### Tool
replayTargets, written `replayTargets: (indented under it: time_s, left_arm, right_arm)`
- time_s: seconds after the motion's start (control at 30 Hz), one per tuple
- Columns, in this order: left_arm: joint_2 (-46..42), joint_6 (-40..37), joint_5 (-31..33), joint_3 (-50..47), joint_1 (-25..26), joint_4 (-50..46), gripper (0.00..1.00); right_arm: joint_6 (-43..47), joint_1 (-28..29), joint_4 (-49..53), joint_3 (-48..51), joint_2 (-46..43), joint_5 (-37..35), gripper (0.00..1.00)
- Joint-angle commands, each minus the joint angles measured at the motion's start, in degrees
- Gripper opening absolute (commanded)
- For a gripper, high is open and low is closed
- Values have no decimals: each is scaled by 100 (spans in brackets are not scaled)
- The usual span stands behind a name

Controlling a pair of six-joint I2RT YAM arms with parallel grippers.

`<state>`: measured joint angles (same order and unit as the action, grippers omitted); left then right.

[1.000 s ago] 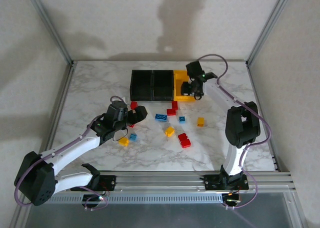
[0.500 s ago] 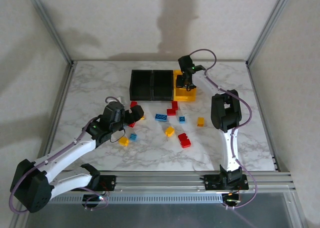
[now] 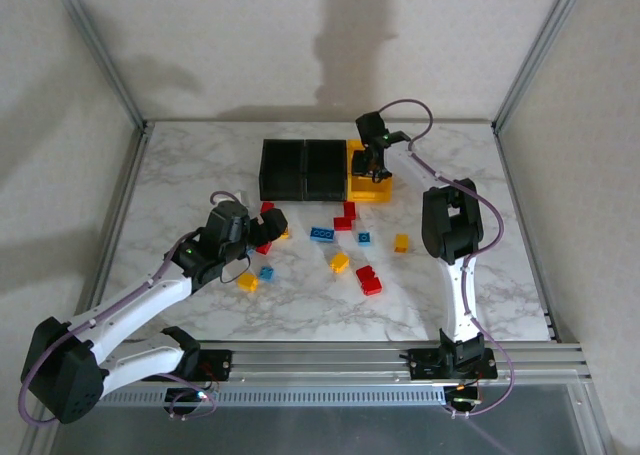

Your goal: Sort the legos into containers by color

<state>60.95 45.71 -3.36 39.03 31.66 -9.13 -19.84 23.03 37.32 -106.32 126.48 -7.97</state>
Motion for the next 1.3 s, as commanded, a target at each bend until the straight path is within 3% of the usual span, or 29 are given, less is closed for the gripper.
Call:
replayTargets:
  time_s: [0.0, 0.4, 0.63, 1.03, 1.27]
  left_arm:
    - [-48, 27, 54, 158, -37, -105, 88]
    - [-161, 117, 72, 96, -37, -142, 89]
    - [-154, 213, 297, 238, -38, -432, 88]
    - [783, -31, 859, 861, -90, -1355, 78]
    - [1779, -404, 1092, 1212, -111, -1677, 75]
  right_arm:
    - [-92, 13, 12, 158, -139, -132, 50]
    - [-60, 15, 5, 88, -309, -165, 62]
    - [-69, 70, -55, 359, -1085, -205, 60]
    - [-46, 253, -1235, 3255, -3940, 792, 58]
    - [-213, 272, -1451, 4389, -4827, 1069, 58]
